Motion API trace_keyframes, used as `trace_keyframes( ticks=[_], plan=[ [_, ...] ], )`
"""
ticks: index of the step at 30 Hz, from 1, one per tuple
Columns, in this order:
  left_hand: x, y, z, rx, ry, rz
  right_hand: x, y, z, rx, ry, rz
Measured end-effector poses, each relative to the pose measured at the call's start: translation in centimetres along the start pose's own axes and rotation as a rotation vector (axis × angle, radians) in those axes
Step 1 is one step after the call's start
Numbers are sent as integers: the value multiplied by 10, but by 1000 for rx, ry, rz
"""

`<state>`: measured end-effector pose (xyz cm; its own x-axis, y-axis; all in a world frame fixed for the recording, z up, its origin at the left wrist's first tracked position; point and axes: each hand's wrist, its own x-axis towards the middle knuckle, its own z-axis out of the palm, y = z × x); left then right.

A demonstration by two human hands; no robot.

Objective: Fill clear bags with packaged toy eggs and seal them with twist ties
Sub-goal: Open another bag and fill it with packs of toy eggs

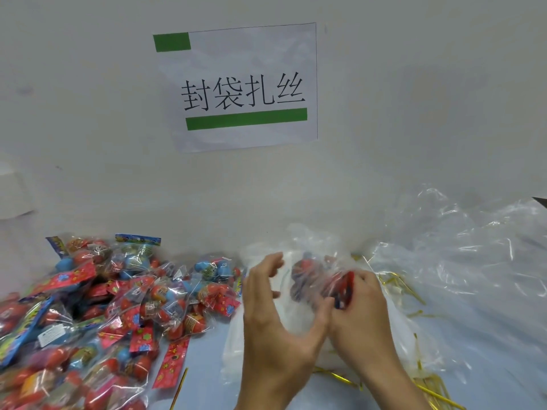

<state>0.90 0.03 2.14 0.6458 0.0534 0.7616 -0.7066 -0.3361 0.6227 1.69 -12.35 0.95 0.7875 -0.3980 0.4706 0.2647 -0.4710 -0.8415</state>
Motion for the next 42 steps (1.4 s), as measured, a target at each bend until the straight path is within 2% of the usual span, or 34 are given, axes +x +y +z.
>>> trace_keyframes(
  ticks=[3,5,7,8,9,11,14,19,28,30,33,38,40,42],
  plan=[
    [4,-3,-3,-69,192,-170,3,-7,-7,335,-47,114],
    [8,-9,-4,-198,222,-404,0,-15,-8,513,-121,188],
    [9,-10,-4,-448,86,-661,-2,-18,-4,651,-193,290],
    [10,-10,-2,-614,-13,-735,-3,-19,-1,732,-226,329],
    [10,-9,-1,-770,-97,-772,-4,-19,2,796,-250,346],
    [10,-6,3,-916,-160,-837,-6,-22,5,835,-250,360],
    [6,-14,12,-821,-164,-855,-9,-26,3,766,-250,310],
    [1,-24,15,-678,-122,-832,-7,-24,1,464,-286,246],
    [5,-26,12,-765,12,-816,-13,-22,16,-74,-207,87],
    [6,-31,12,-774,6,-842,-16,-25,18,-69,-227,89],
    [4,-33,10,-732,-101,-845,-13,-23,19,91,-196,94],
    [2,-31,22,-436,-342,-856,-7,-16,19,432,117,239],
    [0,-27,24,-318,-489,-838,-4,-11,16,476,151,268],
    [-4,-25,22,-359,-548,-790,-1,-5,11,471,190,334]
  ],
)
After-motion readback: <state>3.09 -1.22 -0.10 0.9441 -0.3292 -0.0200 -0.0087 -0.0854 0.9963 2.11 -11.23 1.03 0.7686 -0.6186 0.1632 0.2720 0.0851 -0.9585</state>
